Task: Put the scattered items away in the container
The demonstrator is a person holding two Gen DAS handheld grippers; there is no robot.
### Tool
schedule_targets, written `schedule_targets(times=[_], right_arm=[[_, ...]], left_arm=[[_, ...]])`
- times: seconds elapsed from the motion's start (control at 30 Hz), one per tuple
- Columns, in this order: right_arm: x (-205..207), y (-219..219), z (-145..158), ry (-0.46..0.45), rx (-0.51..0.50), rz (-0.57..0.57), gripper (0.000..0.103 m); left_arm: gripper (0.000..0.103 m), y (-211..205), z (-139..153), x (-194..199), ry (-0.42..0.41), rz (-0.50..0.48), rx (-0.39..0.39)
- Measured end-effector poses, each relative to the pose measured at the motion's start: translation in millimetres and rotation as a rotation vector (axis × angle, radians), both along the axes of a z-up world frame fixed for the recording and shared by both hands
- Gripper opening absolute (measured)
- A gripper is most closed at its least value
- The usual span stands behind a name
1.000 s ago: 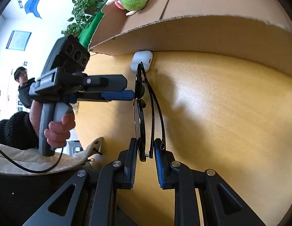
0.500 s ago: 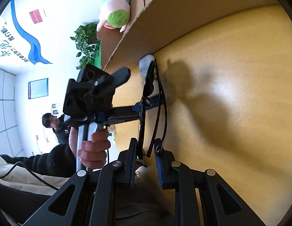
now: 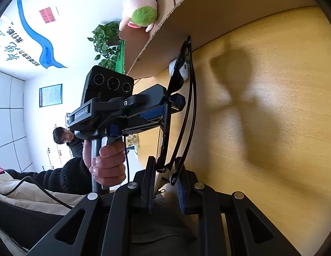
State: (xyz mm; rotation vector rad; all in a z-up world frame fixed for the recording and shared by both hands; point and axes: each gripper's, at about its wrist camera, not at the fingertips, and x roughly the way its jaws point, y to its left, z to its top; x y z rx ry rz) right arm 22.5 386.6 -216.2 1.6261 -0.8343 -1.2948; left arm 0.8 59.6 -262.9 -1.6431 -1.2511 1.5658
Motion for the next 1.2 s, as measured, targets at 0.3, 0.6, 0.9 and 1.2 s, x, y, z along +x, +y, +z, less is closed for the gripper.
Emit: schedule_targets(times=[0.3,0.6,0.9,1.2], right_arm=[[0,-1,8,0.015,0.009,0.023,0.044],[-6,-12,69,0.298,0.272,0.133,0.075],[-34,-63,108,0.510,0.444,0.181,0.082],[-40,-74,100,0.505,0.556,0.177,0.062]], left_arm=[[0.006,3,28,1,0.062,-0.060,-0.080],[0.006,9,62,0,0.142,-0.104,-0.112],[0.005,12,78,-18,0.194,-0.089,-0.111],[0.006,11,83,-21,0.214,-0.076,-0.142]])
